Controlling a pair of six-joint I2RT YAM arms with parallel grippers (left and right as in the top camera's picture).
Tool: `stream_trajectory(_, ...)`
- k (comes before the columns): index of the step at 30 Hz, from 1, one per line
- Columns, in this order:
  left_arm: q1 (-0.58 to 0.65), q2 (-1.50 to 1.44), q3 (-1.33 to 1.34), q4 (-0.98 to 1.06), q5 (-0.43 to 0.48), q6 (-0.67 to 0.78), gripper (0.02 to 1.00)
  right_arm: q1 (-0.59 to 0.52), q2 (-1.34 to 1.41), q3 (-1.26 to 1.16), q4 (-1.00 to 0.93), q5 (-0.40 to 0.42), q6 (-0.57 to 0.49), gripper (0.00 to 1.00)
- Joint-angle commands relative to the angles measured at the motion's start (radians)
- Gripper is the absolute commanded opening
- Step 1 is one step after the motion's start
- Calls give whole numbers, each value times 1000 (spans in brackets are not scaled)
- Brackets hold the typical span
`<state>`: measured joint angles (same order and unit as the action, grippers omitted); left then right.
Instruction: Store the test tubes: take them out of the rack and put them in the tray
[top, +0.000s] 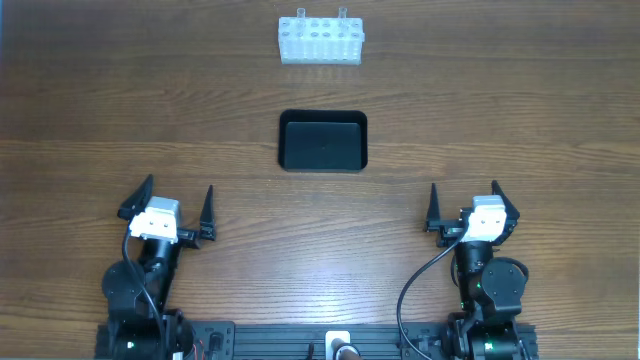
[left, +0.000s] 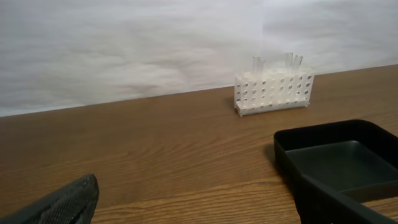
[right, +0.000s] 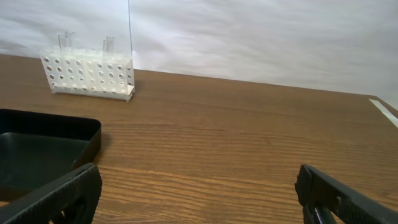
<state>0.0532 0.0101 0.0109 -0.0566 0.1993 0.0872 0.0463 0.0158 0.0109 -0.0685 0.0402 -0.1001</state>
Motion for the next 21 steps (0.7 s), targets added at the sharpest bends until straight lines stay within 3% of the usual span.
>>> stream_trajectory(1,6,-4,-5,-1,10,10,1000,-8,-9,-6,-2,16,10,993)
stream_trajectory(10,5,45,-4,15,9,-3,998,-8,-9,-6,-2,16,10,993)
stream_trajectory(13,5,84,-4,110,-21,-82,1000,-8,-9,-6,-2,16,10,993)
stream_trajectory(21,3,314,116,305,-6,-116,1000,-8,-9,-6,-2,16,10,993)
